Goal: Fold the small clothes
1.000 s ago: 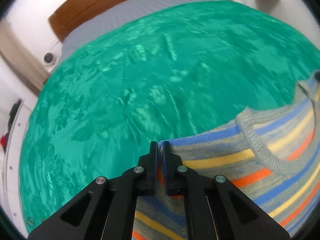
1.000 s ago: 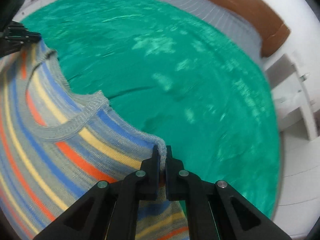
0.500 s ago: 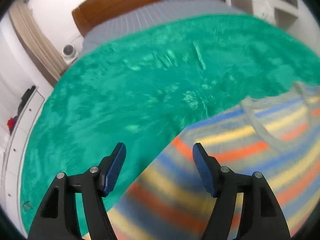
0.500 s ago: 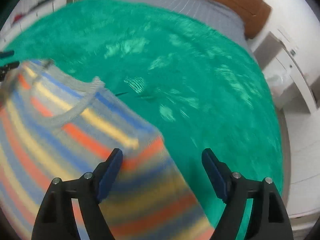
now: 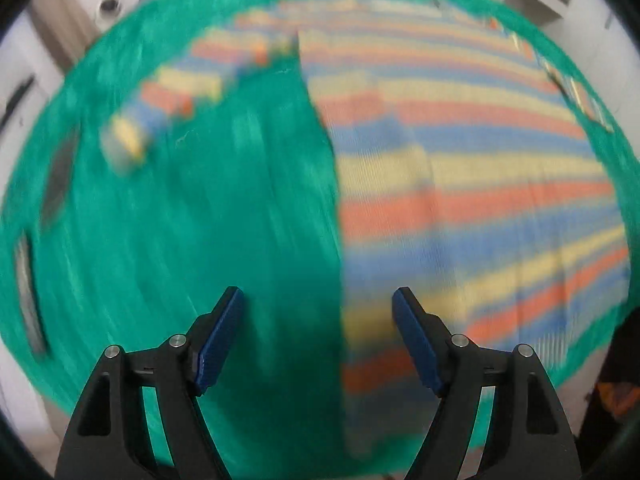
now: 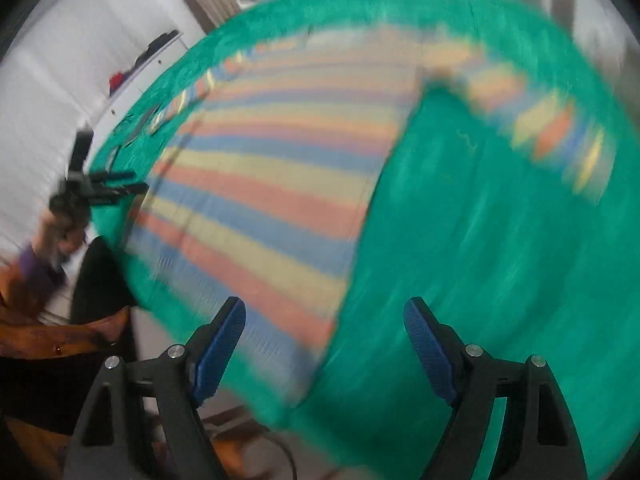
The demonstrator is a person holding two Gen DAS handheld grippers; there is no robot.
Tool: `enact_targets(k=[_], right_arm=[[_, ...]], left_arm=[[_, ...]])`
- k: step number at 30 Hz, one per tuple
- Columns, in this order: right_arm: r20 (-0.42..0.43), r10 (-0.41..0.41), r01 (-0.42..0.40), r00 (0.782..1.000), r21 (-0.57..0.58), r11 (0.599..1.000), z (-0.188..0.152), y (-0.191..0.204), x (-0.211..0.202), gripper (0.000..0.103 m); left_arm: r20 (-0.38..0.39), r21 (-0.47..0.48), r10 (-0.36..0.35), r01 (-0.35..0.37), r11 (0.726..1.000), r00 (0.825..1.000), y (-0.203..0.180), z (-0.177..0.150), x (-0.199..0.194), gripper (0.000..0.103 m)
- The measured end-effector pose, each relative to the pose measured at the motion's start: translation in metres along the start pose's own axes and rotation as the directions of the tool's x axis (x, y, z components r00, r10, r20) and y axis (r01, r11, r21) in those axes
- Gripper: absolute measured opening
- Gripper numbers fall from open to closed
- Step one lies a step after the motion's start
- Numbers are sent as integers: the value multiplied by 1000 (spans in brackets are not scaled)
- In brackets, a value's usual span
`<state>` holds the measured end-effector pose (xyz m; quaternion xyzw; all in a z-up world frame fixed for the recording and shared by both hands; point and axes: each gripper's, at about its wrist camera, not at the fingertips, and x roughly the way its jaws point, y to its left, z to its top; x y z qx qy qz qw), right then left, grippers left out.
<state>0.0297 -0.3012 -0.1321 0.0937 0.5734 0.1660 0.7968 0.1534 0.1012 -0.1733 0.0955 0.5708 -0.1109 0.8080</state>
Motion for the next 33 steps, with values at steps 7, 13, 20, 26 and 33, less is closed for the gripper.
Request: enact_targets(k=[7, 13, 20, 26, 33], right_arm=[[139, 80, -107, 987, 199, 974, -41, -4, 44, 28], [118, -22, -5, 993, 224, 975, -49, -13, 35, 5], [185, -80, 43, 980, 197, 980, -49, -6, 38, 21], [389, -272, 195, 880, 226, 954, -59, 2, -10, 75], [458, -425, 288, 781, 340, 895, -45, -34, -20, 79]], left_arm=[[20, -64, -5, 6, 998, 1000, -20, -38, -1, 17], [5, -30, 61, -61, 998, 998, -35, -53, -3, 3], [102, -106, 92, -81, 991, 991, -39, -71, -11, 19], [363, -303, 140, -26, 953, 921, -21, -93, -61, 96], [342, -384, 178, -35, 923, 923, 9, -61, -33, 96]])
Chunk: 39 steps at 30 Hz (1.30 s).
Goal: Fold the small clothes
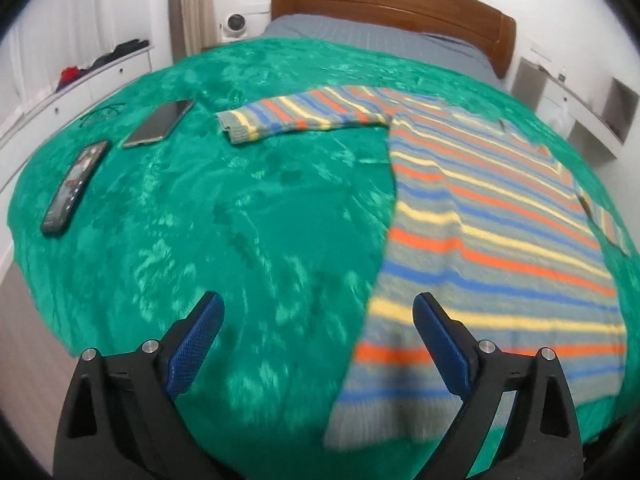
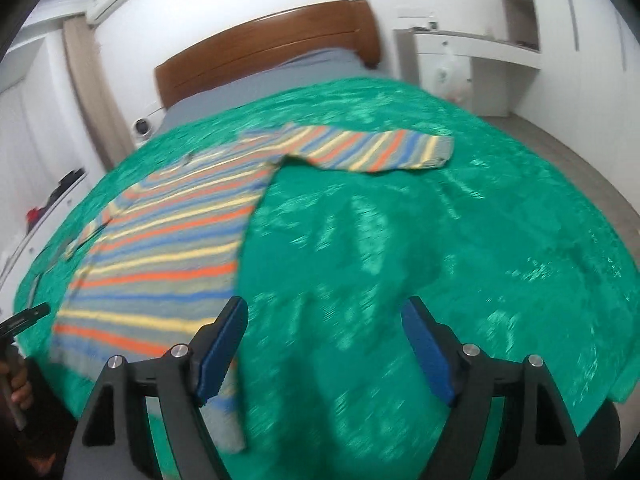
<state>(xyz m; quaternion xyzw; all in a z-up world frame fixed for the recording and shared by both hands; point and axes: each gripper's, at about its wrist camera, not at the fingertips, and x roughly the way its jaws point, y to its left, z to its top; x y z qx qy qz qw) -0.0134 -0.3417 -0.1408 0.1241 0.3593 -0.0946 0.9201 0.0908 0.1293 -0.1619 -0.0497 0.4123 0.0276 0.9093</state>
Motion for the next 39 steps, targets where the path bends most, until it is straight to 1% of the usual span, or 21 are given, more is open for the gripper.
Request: enact_targets(k=[2, 3, 5, 6, 7, 9, 11, 18, 22, 24, 26, 28, 30, 32, 34, 35, 38, 39], right_arm=[[-15, -38, 38, 999, 18, 999, -2, -8, 12, 79], [-30, -47, 48, 998, 27, 998, -3, -12, 16, 79], [-92, -62, 68, 994, 53, 996, -9, -19, 29, 79], [-106, -63, 70, 992, 58, 996, -12, -21, 31, 79], [-108, -63, 70, 992, 61, 996, -14, -22, 33, 79], [-104, -64, 71, 993, 58, 996, -15, -22, 33, 80], [-102, -66, 72, 993, 54, 996, -18, -22, 34, 81], [-99, -48, 55, 994, 69, 996, -22, -23, 34, 84], [-98, -54, 60, 994, 59, 996, -21, -21, 35, 86], [-97, -51, 58, 994, 68, 996, -19, -21, 32, 86], [-91, -48, 56, 995, 92, 994, -15, -23, 27, 85], [-65, -73, 80, 995, 111, 991, -10, -24, 18, 85], [-19, -106, 107, 994, 105, 989, -5, -23, 8, 85], [5, -143, 143, 990, 73, 987, 1, -19, 6, 86], [0, -169, 169, 986, 43, 985, 11, -16, 14, 86], [-5, -176, 176, 984, 28, 984, 19, -15, 23, 85], [6, -184, 184, 983, 24, 983, 44, -17, 45, 86], [16, -193, 192, 981, 23, 981, 54, -18, 53, 86]], left_arm=[[-21, -2, 23, -23, 1000, 1000, 1, 5, 15, 96], [-47, -11, 34, -34, 999, 998, 3, 4, 24, 96], [-94, -41, 23, -27, 999, 995, 6, -3, 32, 96], [-99, -53, 18, -23, 998, 995, 7, -3, 33, 97], [-96, -59, 17, -23, 998, 995, 8, -3, 32, 100], [-110, -74, 5, -13, 997, 994, 10, -4, 33, 102], [-126, -84, 4, -14, 996, 992, 11, -8, 34, 102], [-136, -63, 31, -40, 997, 990, 7, -10, 36, 103], [-149, -75, 20, -31, 997, 989, 9, -8, 34, 103], [-139, -97, -1, -13, 995, 990, 14, -6, 27, 103], [-121, -112, -5, -9, 994, 993, 20, -3, 20, 102], [-94, -114, 8, -19, 993, 996, 25, 3, 13, 102], [-68, -89, 11, -17, 996, 998, 25, 11, 13, 102], [-55, -58, 18, -22, 998, 998, 24, 19, 20, 102], [-63, -13, 52, -53, 999, 997, 19, 35, 38, 102], [-62, -3, 57, -58, 998, 996, 17, 41, 44, 102], [-24, 28, 79, -79, 997, 997, 9, 71, 66, 102], [-4, 37, 88, -88, 995, 996, 4, 86, 77, 102]])
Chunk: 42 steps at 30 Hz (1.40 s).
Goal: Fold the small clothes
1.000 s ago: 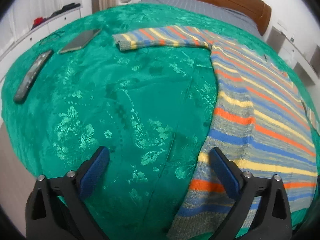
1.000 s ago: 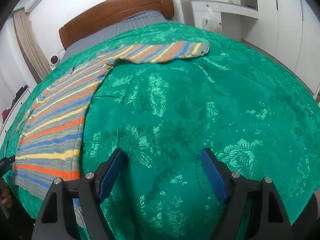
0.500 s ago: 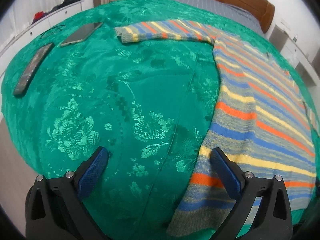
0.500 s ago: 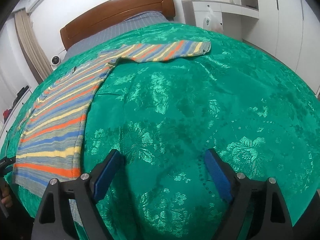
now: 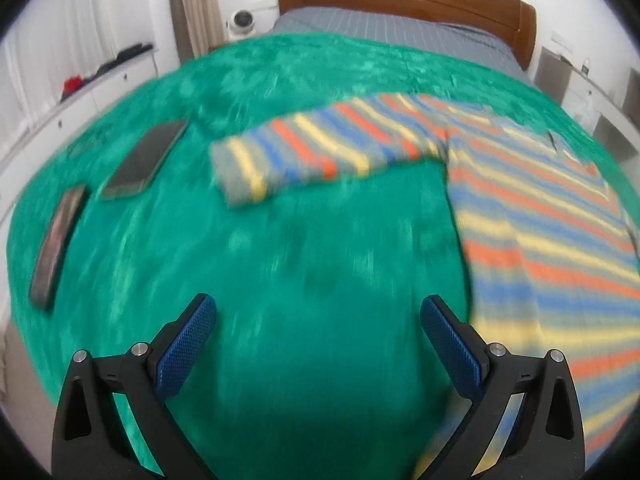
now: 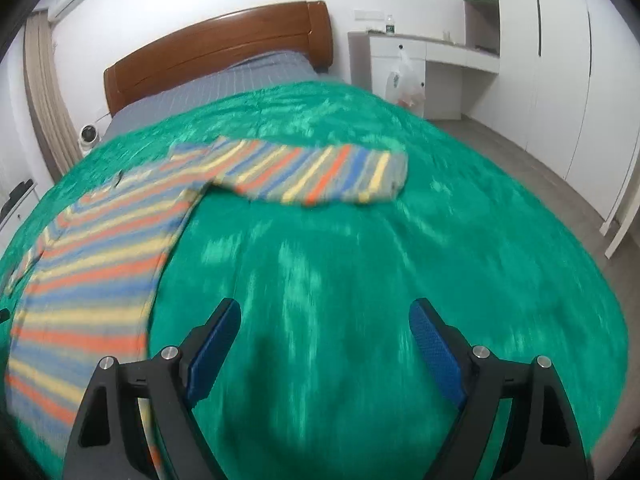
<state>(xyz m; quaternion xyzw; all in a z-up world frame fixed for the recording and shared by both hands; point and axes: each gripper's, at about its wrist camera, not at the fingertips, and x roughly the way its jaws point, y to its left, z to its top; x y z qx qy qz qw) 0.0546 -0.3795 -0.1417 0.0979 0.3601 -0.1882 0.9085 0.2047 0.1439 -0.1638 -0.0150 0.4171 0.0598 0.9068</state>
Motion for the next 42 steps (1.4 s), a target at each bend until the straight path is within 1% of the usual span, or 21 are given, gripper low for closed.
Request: enact_targets(k=[2, 3, 5, 6, 7, 8, 9, 11, 13, 15, 18, 23, 42], right_arm=[[12, -32, 32, 999, -11, 999, 16, 1, 22, 86], [7, -48, 48, 999, -9, 999, 24, 0, 38, 86], [-9, -62, 62, 998, 5, 998, 32, -4, 61, 86], [-37, -70, 70, 997, 13, 997, 35, -6, 77, 89], [-95, -82, 84, 992, 19, 996, 35, -9, 94, 95], [-147, -83, 87, 986, 24, 996, 34, -11, 107, 100], [-160, -85, 90, 983, 25, 996, 35, -11, 112, 102], [-161, -135, 135, 978, -7, 991, 36, -4, 113, 103], [-152, -153, 151, 976, -25, 988, 34, 0, 113, 103], [-148, -132, 133, 980, -6, 991, 33, -4, 111, 103], [-150, -103, 107, 983, 16, 994, 33, -10, 111, 103], [-150, -110, 112, 983, 9, 994, 33, -4, 109, 103], [-149, -110, 113, 983, 10, 994, 32, -4, 106, 103]], left_arm=[[21, 7, 2, -2, 1000, 1000, -8, 17, 13, 102], [20, 25, 6, -7, 1000, 1000, -15, 28, 27, 102], [5, 50, 19, -19, 999, 1000, -24, 37, 44, 102], [-15, 71, 27, -26, 997, 1000, -29, 39, 58, 102], [-39, 89, 34, -30, 996, 999, -33, 38, 72, 103], [-47, 92, 30, -25, 995, 998, -35, 37, 78, 103], [-40, 80, 13, -10, 997, 999, -33, 35, 81, 103], [-40, 55, -13, 15, 998, 999, -27, 34, 79, 103], [-33, 45, -27, 29, 999, 999, -24, 32, 77, 103], [-38, 36, -38, 39, 999, 999, -22, 32, 77, 103], [-38, 40, -33, 35, 999, 999, -23, 32, 77, 103], [-38, 41, -33, 34, 999, 999, -24, 33, 78, 103], [-37, 41, -34, 35, 999, 999, -24, 32, 78, 103]])
